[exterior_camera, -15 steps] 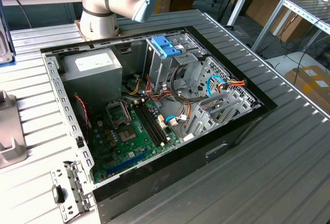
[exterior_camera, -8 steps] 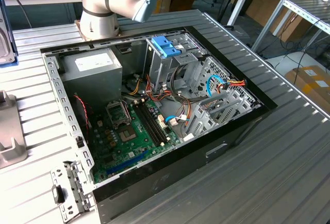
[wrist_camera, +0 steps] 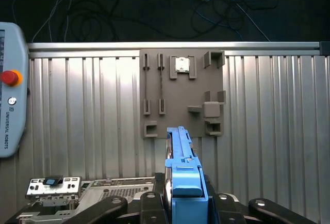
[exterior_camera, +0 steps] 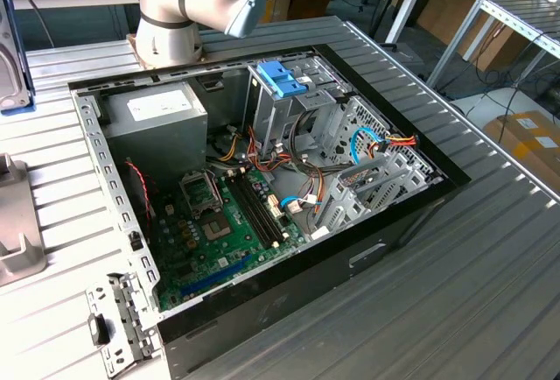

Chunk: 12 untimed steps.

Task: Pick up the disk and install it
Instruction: 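Pick up the disk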

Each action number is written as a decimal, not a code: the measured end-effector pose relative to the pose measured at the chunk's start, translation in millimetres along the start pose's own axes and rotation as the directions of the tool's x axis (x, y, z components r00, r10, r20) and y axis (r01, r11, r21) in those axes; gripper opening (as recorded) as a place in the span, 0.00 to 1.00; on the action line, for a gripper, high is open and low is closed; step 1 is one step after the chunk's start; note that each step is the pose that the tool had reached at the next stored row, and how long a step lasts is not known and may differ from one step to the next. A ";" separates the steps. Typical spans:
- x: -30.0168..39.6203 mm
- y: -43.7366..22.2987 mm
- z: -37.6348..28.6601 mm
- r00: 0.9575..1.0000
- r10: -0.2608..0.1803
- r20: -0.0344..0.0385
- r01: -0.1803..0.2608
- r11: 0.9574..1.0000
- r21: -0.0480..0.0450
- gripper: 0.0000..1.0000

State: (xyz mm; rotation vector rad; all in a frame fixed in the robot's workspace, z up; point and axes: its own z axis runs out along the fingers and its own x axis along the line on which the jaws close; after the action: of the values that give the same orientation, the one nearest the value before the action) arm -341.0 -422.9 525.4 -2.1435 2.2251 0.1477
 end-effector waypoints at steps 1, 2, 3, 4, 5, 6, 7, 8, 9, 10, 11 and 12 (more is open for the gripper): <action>0.2 -0.4 -0.1 1.000 0.000 0.000 0.000 1.000 0.000 0.37; 0.4 -0.7 -0.1 1.000 0.000 0.000 0.000 1.000 0.000 0.37; 0.7 -1.1 -0.1 1.000 0.000 0.000 0.000 1.000 0.000 0.37; 0.9 -1.5 -0.1 1.000 0.000 0.000 0.000 1.000 0.000 0.37; 1.1 -1.8 -0.2 1.000 0.000 0.000 0.000 1.000 0.000 0.37; 1.4 -2.3 -0.2 1.000 0.000 0.000 0.000 1.000 0.000 0.37; 1.5 -2.7 -0.2 1.000 0.000 0.000 0.000 1.000 0.000 0.37; 1.8 -3.2 -0.3 1.000 0.000 0.000 0.000 1.000 0.000 0.37; 2.0 -3.6 -0.3 1.000 0.000 0.000 0.000 1.000 0.000 0.37; 2.4 -4.4 -0.4 1.000 0.000 0.000 0.000 1.000 0.000 0.37; 2.6 -4.8 -0.5 1.000 0.000 0.000 0.000 1.000 0.000 0.37; 2.8 -5.2 -0.4 1.000 0.000 0.000 0.000 1.000 0.000 0.37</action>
State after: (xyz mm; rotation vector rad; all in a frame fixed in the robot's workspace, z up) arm -335.9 -426.0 525.4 -2.1436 2.2250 0.1477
